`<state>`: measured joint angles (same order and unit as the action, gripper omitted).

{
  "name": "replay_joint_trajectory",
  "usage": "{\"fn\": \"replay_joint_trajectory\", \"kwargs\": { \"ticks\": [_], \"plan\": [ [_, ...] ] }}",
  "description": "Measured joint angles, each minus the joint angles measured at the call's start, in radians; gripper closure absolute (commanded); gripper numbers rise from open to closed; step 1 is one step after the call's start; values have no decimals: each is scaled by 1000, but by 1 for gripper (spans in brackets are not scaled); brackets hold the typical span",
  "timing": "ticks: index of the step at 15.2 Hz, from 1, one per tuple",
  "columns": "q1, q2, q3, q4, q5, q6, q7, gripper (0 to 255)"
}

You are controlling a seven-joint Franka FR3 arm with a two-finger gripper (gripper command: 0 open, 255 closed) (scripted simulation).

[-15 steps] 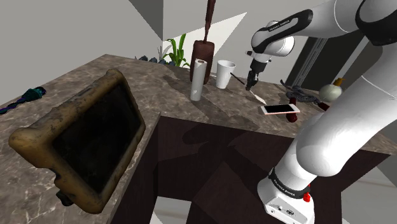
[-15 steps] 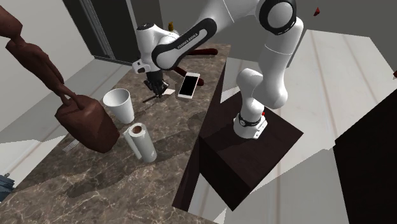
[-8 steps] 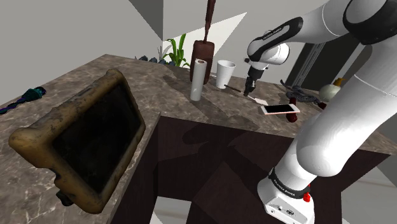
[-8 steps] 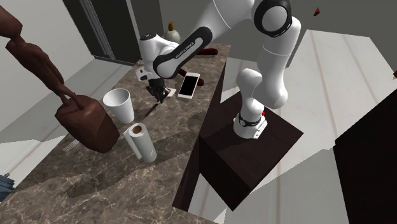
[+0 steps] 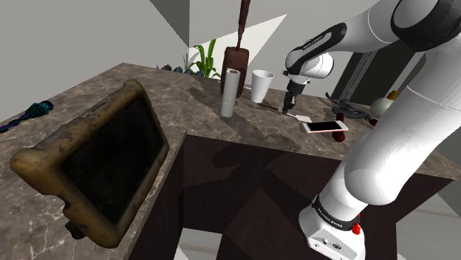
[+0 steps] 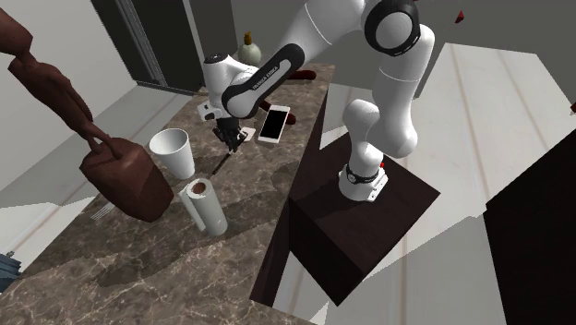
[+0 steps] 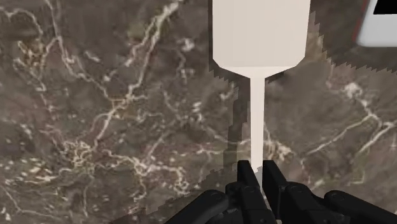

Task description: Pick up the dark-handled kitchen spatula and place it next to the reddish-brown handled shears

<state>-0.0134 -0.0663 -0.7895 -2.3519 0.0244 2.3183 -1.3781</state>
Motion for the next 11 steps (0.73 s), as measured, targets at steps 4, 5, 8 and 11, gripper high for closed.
{"fn": "replay_joint_trajectory", "kwargs": {
  "ticks": [4, 5, 8, 11],
  "plan": [
    [0, 0, 0, 0, 0, 0, 0, 0],
    [0, 0, 0, 0, 0, 0, 0, 0],
    [0, 0, 0, 0, 0, 0, 0, 0],
    [-7, -54, 9, 35, -48, -73, 35, 0]
  ]
}}
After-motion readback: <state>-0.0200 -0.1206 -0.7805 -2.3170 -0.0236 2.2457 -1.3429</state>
